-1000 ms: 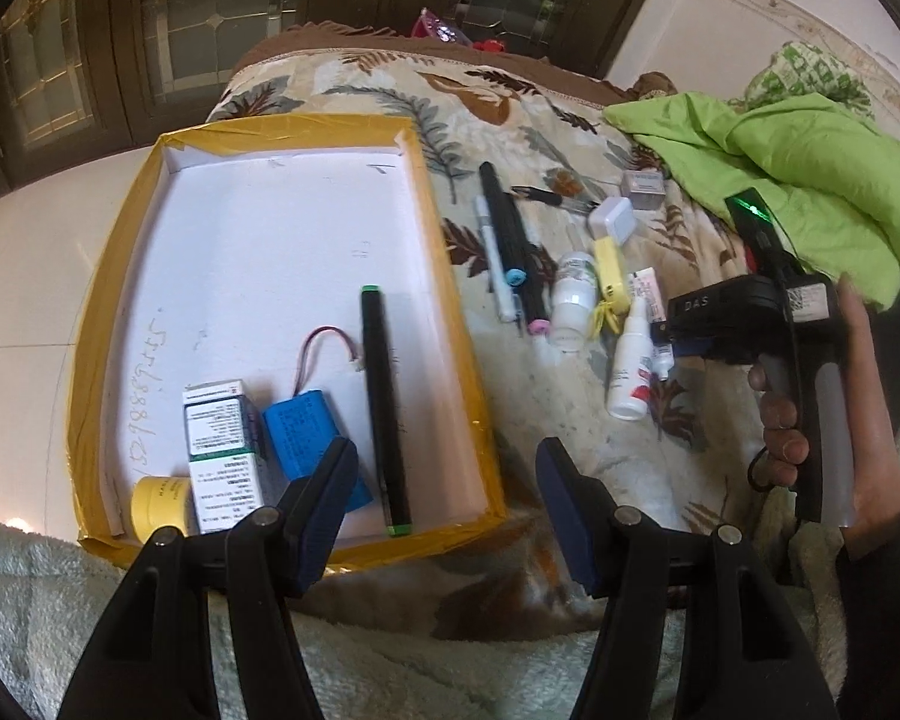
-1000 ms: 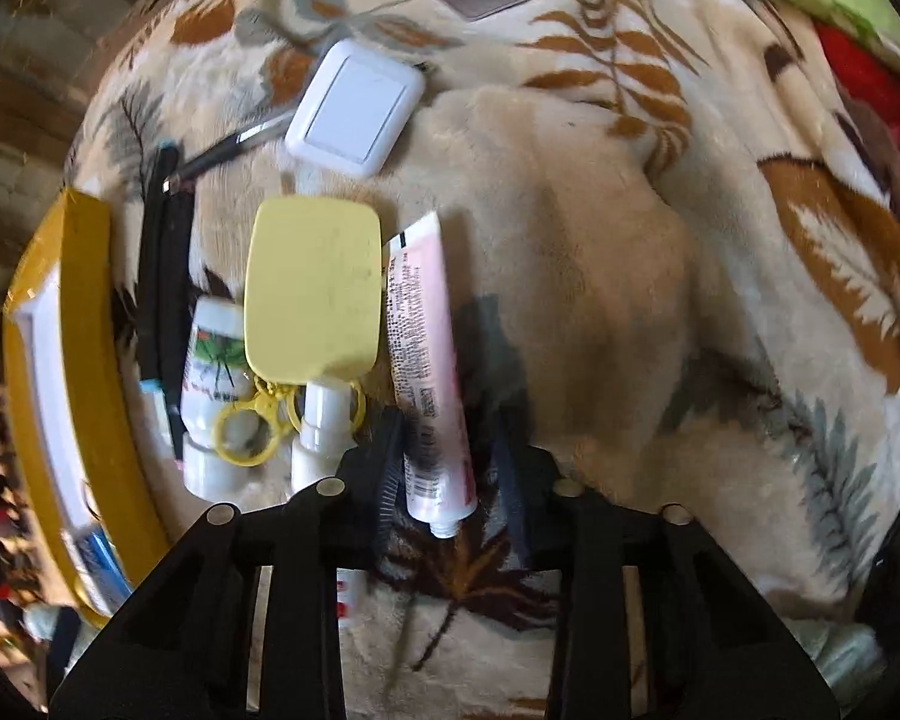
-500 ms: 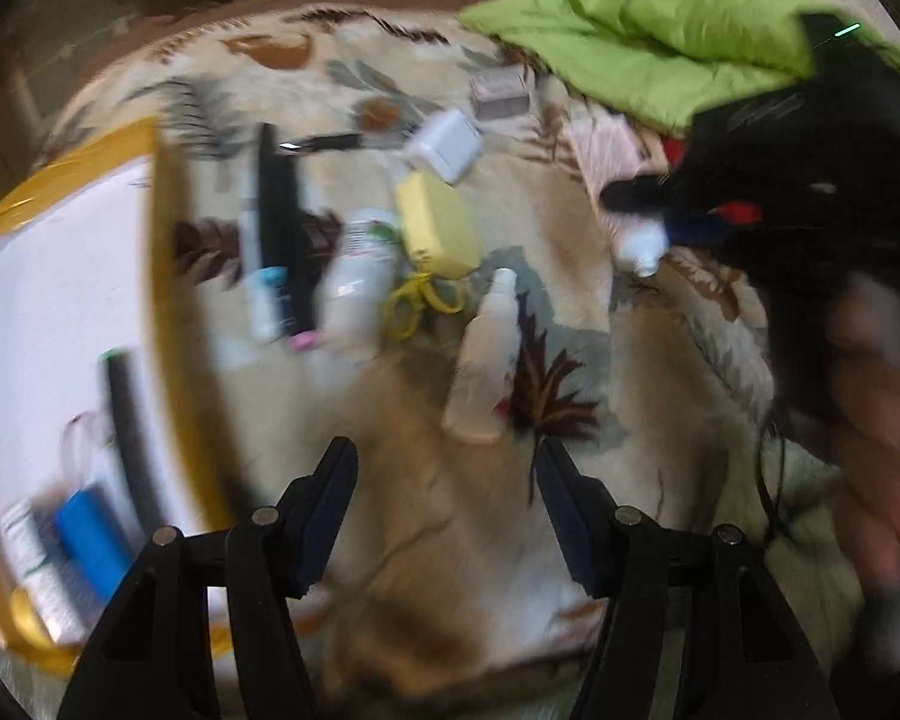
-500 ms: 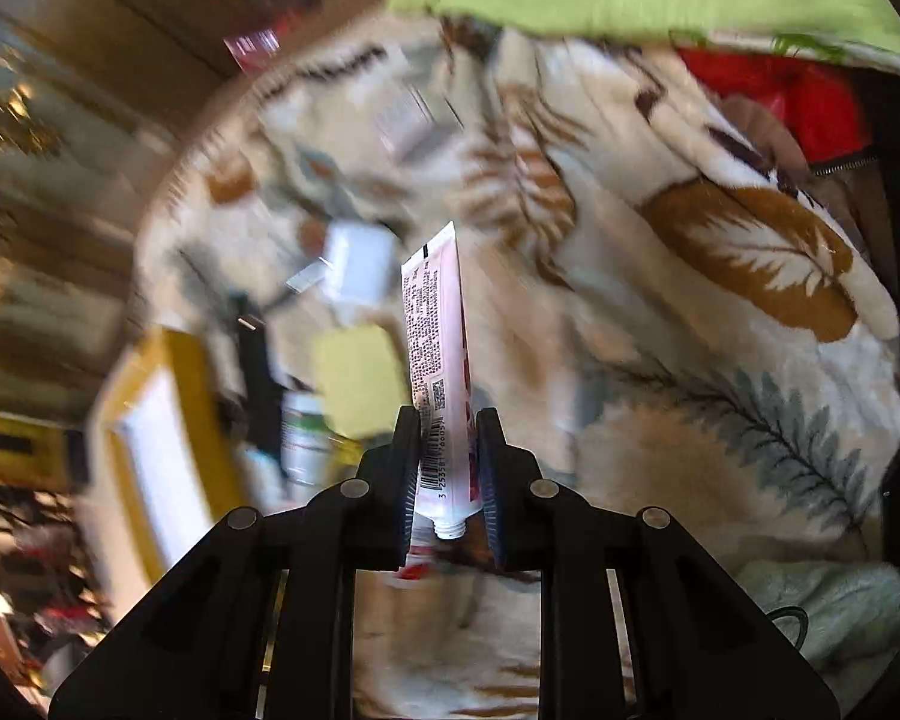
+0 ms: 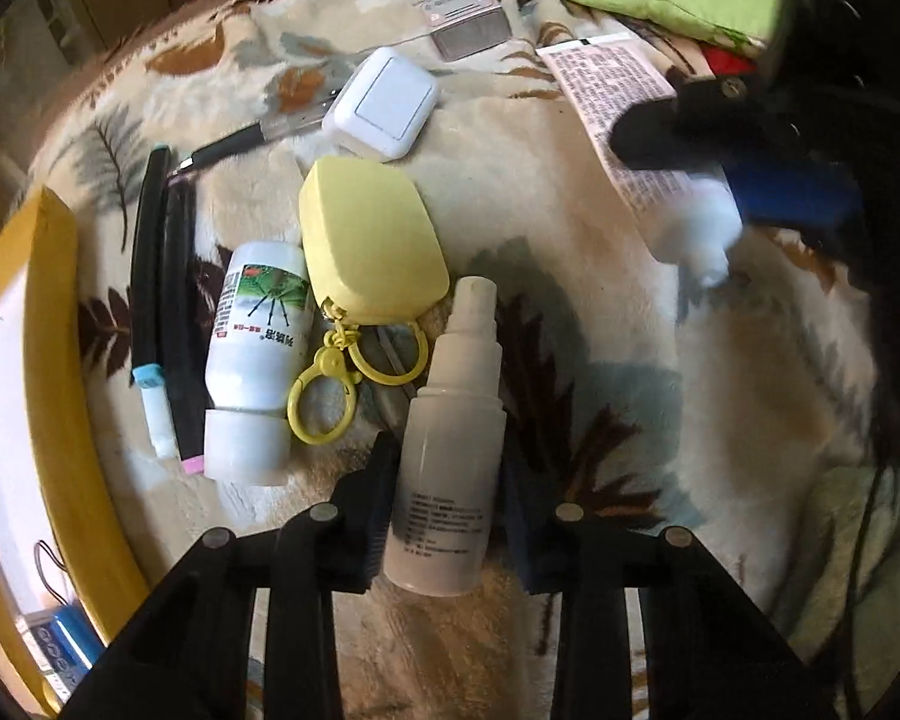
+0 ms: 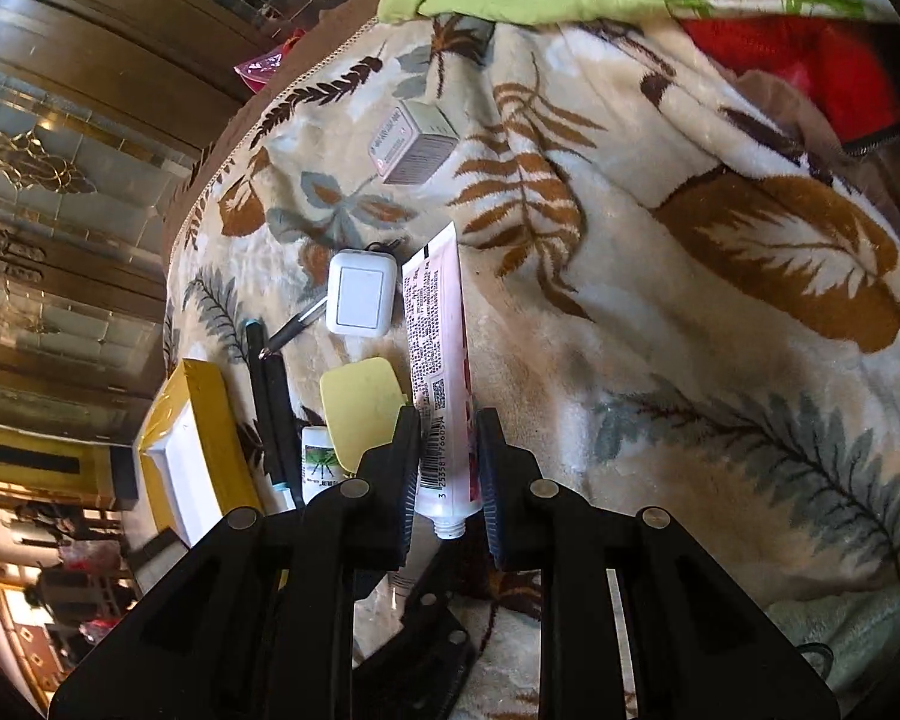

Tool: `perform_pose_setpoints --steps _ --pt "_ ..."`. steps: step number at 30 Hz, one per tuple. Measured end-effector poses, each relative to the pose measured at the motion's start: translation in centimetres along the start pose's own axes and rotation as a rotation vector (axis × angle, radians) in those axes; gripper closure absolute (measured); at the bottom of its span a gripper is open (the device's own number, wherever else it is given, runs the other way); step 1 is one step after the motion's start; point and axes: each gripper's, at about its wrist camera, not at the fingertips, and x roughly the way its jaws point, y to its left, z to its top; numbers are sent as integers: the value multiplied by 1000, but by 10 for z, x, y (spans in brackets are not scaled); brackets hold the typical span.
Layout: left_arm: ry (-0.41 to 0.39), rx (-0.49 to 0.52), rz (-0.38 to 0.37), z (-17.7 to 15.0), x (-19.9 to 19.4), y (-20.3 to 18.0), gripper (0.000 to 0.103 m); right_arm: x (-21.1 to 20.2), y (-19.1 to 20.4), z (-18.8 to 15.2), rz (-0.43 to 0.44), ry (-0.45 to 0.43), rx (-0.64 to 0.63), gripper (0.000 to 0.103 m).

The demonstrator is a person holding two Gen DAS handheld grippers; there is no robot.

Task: Organize rigid objects
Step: 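Set the tube and spray bottle upright in the tray and open both tools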

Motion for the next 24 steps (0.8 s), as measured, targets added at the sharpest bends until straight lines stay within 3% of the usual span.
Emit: perform_pose_setpoints --steps 5,9,13,17,22,24 --pt "-20 -98 -116 -15 -30 21 74 -1 4 -1 38 -5 -16 85" --pt "-49 -210 -209 -33 -73 65 74 -8 23 -9 130 -19 -71 85" --pt "-94 -359 -268 -50 -116 133 74 -18 64 -32 253 -19 -186 85" --pt "-152 -479 -230 -69 -142 195 74 -10 112 -66 349 46 -291 85" --pt "-209 -633 -162 -97 -151 273 74 22 163 -108 328 123 -400 85" --pt "-245 -647 -59 -105 -150 290 74 40 184 -120 307 149 -437 85"
